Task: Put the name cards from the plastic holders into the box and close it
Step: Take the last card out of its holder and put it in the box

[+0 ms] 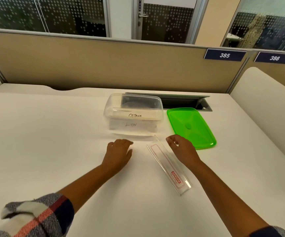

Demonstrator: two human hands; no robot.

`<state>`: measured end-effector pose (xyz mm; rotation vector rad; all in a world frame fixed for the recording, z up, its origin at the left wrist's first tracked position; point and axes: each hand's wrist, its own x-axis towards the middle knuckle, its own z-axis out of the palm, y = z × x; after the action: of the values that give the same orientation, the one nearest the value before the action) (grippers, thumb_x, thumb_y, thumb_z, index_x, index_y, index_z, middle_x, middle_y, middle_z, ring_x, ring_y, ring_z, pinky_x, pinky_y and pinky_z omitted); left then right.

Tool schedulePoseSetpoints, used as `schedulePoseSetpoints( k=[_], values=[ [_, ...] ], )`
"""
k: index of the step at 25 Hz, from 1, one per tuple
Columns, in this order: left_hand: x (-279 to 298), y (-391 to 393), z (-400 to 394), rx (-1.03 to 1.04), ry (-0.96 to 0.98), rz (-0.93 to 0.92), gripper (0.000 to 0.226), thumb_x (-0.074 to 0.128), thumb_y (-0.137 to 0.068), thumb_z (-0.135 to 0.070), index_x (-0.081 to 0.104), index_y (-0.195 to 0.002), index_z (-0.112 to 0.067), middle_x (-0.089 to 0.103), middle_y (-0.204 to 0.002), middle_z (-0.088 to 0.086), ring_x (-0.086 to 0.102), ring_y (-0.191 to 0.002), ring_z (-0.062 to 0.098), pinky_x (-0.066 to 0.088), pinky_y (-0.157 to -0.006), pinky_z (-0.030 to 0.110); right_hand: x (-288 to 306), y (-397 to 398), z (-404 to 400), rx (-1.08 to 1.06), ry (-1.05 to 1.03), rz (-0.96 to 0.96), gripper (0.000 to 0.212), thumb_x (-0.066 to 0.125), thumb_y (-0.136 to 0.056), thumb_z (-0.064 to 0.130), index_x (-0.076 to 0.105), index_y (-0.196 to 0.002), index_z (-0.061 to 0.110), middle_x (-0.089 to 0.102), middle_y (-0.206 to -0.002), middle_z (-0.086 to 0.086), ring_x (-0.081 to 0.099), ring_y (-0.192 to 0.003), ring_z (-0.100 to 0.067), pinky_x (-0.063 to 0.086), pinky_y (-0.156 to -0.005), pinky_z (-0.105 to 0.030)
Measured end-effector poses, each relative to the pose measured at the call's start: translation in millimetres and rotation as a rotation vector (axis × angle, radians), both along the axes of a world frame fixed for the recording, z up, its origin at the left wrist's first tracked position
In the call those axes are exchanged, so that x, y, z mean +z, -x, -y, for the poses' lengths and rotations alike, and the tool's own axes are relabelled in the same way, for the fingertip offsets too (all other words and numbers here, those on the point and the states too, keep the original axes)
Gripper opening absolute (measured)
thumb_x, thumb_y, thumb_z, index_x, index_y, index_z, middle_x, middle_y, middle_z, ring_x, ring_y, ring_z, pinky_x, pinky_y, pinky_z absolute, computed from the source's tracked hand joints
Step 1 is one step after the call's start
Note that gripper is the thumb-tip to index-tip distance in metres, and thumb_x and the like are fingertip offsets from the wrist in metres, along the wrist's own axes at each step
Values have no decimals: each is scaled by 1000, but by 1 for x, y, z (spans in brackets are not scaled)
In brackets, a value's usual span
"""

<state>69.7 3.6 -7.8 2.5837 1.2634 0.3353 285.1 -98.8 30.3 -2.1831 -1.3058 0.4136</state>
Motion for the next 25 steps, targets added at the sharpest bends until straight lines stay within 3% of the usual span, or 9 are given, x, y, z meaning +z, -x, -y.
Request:
schedulePoseSetpoints(
  k=[4,7,10,14,18,22,25],
  values=[
    [-37,25,24,4,53,-86,50,34,-97,-34,26,-145,-20,24,-155,-3,19,-143,14,13,-117,37,-13,4,16,-22,94,-160,44,38,-93,49,59,-108,14,66,-113,-10,59,-104,-27,45,-88,-36],
    [-46,34,34,46,19,-41,48,32,-97,-32,26,-144,-24,22,-155,-7,15,-145,12,9,-118,36,-17,6,18,-24,159,-152,50,36,-91,55,57,-115,17,64,-119,-9,57,-110,-27,44,-92,-39],
    [-47,36,37,64,-6,-31,48,31,-97,-32,26,-144,-26,23,-155,-9,15,-144,11,10,-118,35,-15,8,17,29,298,-124,57,46,-87,58,47,-130,20,57,-132,-6,53,-119,-25,41,-96,-37],
    [-47,36,37,70,-4,-25,47,31,-97,-32,27,-144,-26,23,-155,-9,16,-144,10,10,-118,34,-22,14,19,77,368,72,53,51,-91,41,37,-138,20,50,-139,-8,48,-125,-28,41,-98,-37],
    [-47,36,36,61,-12,-15,47,33,-97,-31,29,-143,-25,25,-155,-8,17,-144,11,11,-118,35,-24,19,20,38,297,159,39,42,-96,21,44,-134,17,58,-130,-12,55,-116,-30,45,-93,-36],
    [-46,37,33,52,36,1,49,37,-96,-33,28,-144,-26,29,-153,-7,19,-144,11,12,-117,35,-23,16,20,2,195,83,30,44,-93,11,59,-119,13,66,-117,-13,60,-106,-31,47,-85,-32],
    [-41,37,27,67,132,89,50,43,-94,-32,30,-142,-25,40,-147,-1,29,-140,14,15,-116,35,-20,13,17,9,120,-127,27,47,-88,1,63,-108,7,70,-106,-17,64,-98,-32,50,-75,-31]
  ],
)
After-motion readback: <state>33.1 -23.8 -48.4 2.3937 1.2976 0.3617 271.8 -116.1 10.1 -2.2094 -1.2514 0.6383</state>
